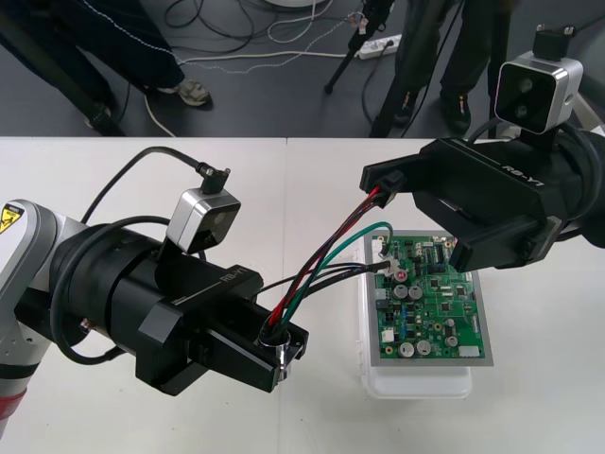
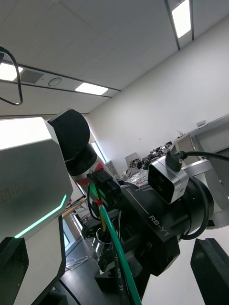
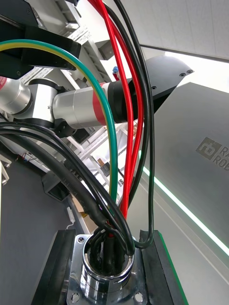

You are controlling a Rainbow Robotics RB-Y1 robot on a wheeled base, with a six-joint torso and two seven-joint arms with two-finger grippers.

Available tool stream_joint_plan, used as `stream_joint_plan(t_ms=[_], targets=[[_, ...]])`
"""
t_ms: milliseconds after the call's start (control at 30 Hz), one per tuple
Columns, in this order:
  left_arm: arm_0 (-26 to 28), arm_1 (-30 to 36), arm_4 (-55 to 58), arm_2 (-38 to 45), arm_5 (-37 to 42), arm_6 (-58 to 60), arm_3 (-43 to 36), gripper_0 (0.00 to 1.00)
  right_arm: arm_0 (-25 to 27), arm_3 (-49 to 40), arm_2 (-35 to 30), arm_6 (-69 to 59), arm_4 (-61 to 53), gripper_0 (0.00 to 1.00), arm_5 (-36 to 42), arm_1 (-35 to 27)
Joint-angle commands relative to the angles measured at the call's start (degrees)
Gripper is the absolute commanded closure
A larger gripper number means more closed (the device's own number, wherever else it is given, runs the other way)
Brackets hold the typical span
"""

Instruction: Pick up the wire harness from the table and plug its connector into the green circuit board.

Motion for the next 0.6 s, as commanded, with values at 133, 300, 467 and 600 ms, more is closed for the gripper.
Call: stream_joint_plan(t_ms=[133,300,467,600], targets=[[-1.67,-1.24,1.09,-1.26,-1.93,3.09,-1.58,1.0,-2.64,-3.22,1.59,-1.84,-2.63,0.0,0.23,1.37],[-1.58,-1.15,1.26,-1.26,-1.93,3.09,-1.58,1.0,-3.51,-3.22,3.0,-1.84,-3.95,0.0,0.58,2.33],[-1.67,-1.24,1.35,-1.26,-1.93,3.18,-1.58,1.0,-3.69,-3.22,3.0,-1.84,-4.48,0.0,2.08,3.04],[-1.58,-1.24,1.35,-1.26,-1.93,3.18,-1.58,1.0,-3.87,-3.22,3.0,-1.84,-5.97,0.0,3.83,3.56]])
